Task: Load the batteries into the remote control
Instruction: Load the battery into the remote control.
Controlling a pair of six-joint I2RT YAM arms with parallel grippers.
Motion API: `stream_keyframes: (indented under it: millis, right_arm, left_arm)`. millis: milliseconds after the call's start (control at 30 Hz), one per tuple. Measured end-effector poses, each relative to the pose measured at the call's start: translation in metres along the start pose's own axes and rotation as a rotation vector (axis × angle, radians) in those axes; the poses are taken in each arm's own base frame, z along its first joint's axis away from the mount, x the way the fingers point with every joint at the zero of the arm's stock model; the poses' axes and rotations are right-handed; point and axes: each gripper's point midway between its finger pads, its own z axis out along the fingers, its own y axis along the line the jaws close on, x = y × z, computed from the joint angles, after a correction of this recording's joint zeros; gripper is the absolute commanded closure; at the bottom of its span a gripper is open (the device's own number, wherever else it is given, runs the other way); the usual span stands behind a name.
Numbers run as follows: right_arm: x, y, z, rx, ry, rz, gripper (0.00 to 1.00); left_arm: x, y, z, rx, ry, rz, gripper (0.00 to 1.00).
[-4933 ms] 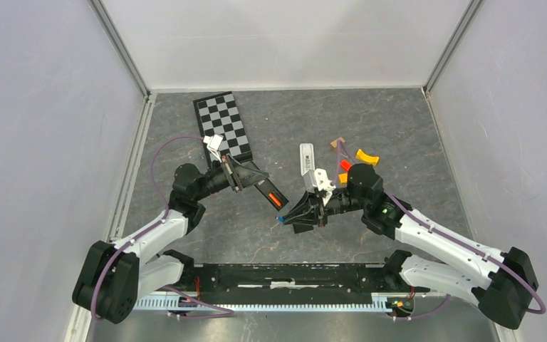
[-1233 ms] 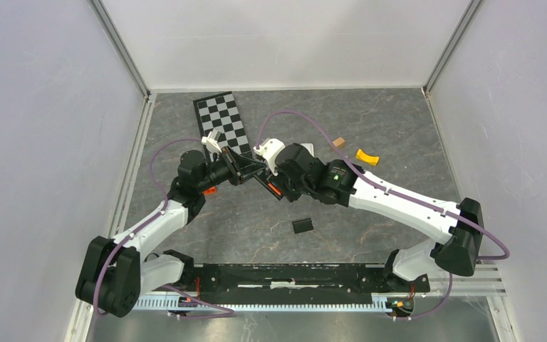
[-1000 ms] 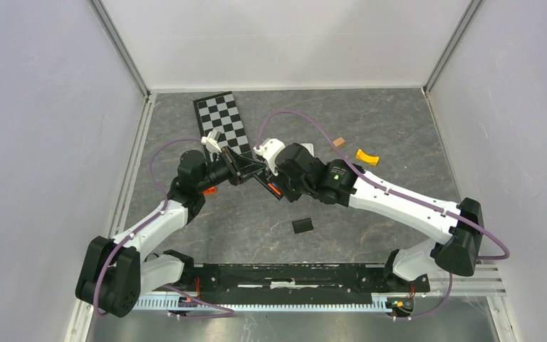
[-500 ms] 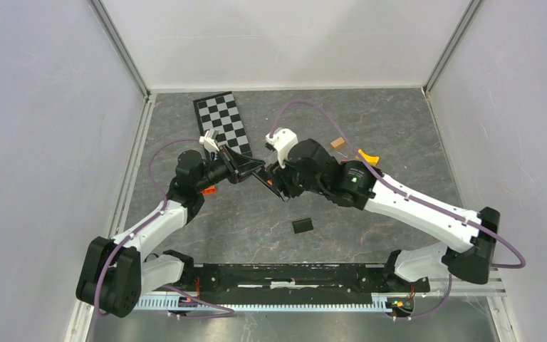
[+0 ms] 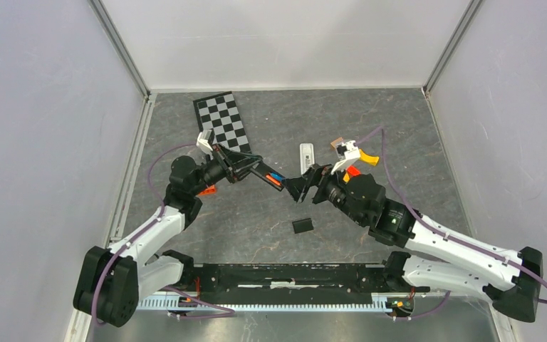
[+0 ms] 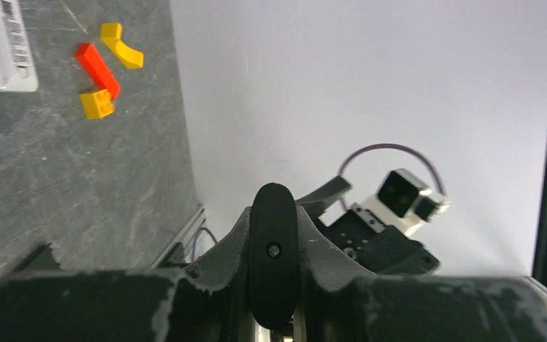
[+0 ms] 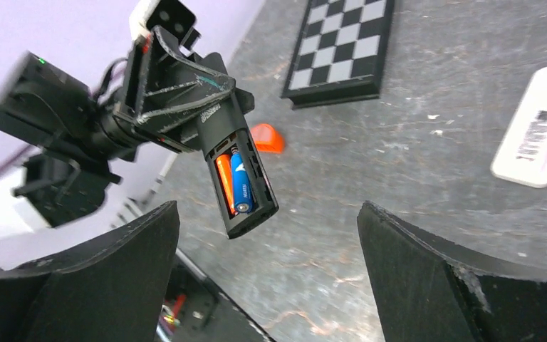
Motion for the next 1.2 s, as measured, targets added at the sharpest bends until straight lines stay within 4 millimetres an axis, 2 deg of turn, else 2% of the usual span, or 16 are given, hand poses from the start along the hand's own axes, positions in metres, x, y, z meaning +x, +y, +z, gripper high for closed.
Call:
stream_keyframes:
  millis: [233, 333, 500, 667, 967, 1200]
  right_arm:
    - [-0.001, 0.010, -0.002, -0.127, -0.130, 0.273, 0.02]
    - [-0.002, 0.012, -0.003, -0.163, -0.160, 0.354, 0.09]
    - [-0.016, 0.022, -0.008, -0.231, -0.221, 0.454, 0.23]
    - [-0.025, 0.027, -0.010, -0.259, -0.247, 0.487, 0.27]
    - [-0.021, 0.024, -0.002, -0.242, -0.234, 0.473, 0.25]
    - [-0.018, 0.029, 0.005, -0.254, -0.210, 0.461, 0.27]
  left_arm:
    - [-0.002, -0.023, -0.002, 0.074, -0.009, -0.073, 0.98]
    - [-0.002, -0.030, -0.003, 0.097, -0.008, -0.100, 0.98]
    - [-0.001, -0.039, -0.005, 0.124, -0.005, -0.129, 0.98]
    - [0.000, -0.044, -0.007, 0.141, -0.004, -0.132, 0.98]
    - [0.000, -0.045, -0.008, 0.144, -0.004, -0.130, 0.98]
    - [0.000, -0.047, -0.009, 0.147, -0.004, -0.128, 0.98]
